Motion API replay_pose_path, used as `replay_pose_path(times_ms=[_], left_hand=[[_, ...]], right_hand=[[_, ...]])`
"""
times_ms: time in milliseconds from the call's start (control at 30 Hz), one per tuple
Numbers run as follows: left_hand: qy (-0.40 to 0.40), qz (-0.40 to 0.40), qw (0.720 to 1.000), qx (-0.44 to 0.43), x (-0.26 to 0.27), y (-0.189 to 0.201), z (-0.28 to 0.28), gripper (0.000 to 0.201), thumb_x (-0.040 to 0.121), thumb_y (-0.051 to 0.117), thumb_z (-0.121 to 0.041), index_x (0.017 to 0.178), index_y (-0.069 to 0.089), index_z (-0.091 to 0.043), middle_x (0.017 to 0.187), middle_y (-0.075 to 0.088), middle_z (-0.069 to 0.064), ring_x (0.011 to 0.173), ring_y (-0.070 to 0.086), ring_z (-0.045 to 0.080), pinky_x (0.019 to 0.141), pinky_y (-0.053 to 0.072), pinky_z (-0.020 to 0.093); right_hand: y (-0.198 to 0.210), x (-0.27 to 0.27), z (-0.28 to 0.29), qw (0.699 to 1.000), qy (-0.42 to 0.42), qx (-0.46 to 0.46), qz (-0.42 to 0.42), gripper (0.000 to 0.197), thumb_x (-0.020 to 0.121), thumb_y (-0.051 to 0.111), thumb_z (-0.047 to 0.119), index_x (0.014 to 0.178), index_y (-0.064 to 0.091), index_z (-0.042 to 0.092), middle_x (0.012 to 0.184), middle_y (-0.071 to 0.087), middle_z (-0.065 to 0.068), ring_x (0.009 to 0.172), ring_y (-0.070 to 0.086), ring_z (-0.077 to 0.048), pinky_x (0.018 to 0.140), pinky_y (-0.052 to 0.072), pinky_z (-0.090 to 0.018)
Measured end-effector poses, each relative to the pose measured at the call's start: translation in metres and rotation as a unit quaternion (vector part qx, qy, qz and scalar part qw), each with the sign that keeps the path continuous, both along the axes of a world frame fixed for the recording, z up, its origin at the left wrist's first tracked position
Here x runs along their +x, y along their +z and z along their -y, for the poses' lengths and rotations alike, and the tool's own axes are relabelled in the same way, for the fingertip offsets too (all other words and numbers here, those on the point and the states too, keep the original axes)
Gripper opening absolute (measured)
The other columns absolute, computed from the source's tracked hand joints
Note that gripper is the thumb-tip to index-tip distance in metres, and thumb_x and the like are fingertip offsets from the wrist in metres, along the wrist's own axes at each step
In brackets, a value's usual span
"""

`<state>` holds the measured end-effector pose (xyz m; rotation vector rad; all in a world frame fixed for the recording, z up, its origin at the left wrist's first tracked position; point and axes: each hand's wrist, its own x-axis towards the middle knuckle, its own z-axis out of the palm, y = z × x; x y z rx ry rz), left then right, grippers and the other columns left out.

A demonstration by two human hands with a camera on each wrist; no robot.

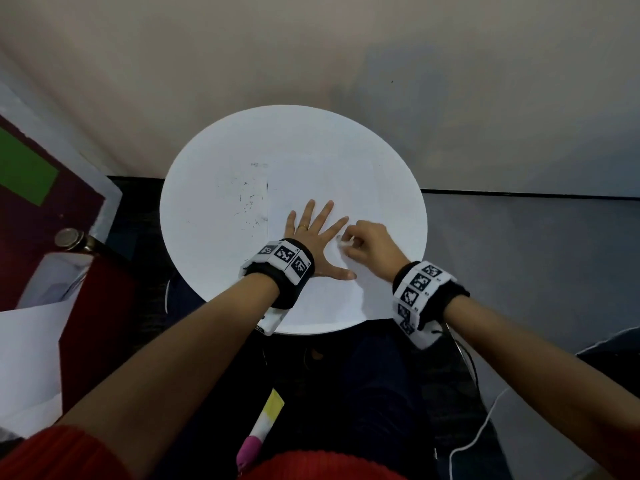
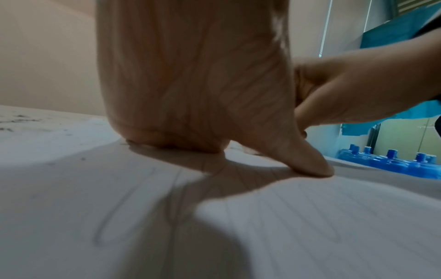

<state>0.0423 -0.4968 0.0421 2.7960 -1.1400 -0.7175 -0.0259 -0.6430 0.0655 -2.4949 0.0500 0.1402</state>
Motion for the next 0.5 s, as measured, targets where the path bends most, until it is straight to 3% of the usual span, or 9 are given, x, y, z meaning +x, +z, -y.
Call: replay_pose_path(times_ms=[100, 267, 400, 500], left_hand=[[-0.002, -0.008, 1.000, 0.003, 0.000, 0.001, -0.001, 0.115, 0.065, 0.048, -0.088, 0.149, -0.016, -0.042, 0.153, -0.035, -0.006, 0.140, -0.034, 0.026, 0.109, -0.022, 0.051], [0.002, 0.003, 1.000, 0.000, 0.000, 0.001, 0.000, 0.117, 0.062, 0.049, -0.089, 0.149, -0.013, -0.043, 0.154, -0.033, -0.005, 0.141, -0.033, 0.027, 0.110, -0.019, 0.054], [0.000, -0.001, 1.000, 0.002, -0.001, 0.001, -0.001, 0.117, 0.061, 0.049, -0.090, 0.149, -0.015, -0.044, 0.153, -0.035, -0.006, 0.140, -0.034, 0.027, 0.110, -0.020, 0.053], [0.002, 0.004, 1.000, 0.004, -0.001, 0.001, 0.001, 0.120, 0.059, 0.049, -0.091, 0.149, -0.014, -0.044, 0.153, -0.035, -0.004, 0.140, -0.034, 0.028, 0.110, -0.019, 0.055]], right_hand=[[-0.001, 0.015, 0.020, 0.997, -0.078, -0.022, 0.007, 0.001, 0.081, 0.061, 0.003, 0.081, 0.062, 0.002, 0.072, 0.046, 0.001, 0.069, 0.045, -0.017, 0.066, 0.033, -0.027], [-0.004, -0.010, -0.009, 1.000, 0.003, -0.001, 0.000, 0.004, 0.079, 0.060, 0.002, 0.078, 0.059, 0.006, 0.074, 0.048, -0.002, 0.065, 0.045, -0.014, 0.059, 0.035, -0.026], [-0.004, 0.005, 0.014, 0.996, -0.083, -0.005, 0.013, 0.003, 0.082, 0.062, 0.006, 0.084, 0.063, 0.004, 0.072, 0.046, 0.000, 0.067, 0.045, -0.015, 0.066, 0.032, -0.025], [-0.005, -0.007, -0.007, 0.998, -0.064, 0.000, 0.021, 0.005, 0.081, 0.061, 0.003, 0.077, 0.058, 0.004, 0.073, 0.047, -0.003, 0.066, 0.044, -0.018, 0.062, 0.031, -0.027]])
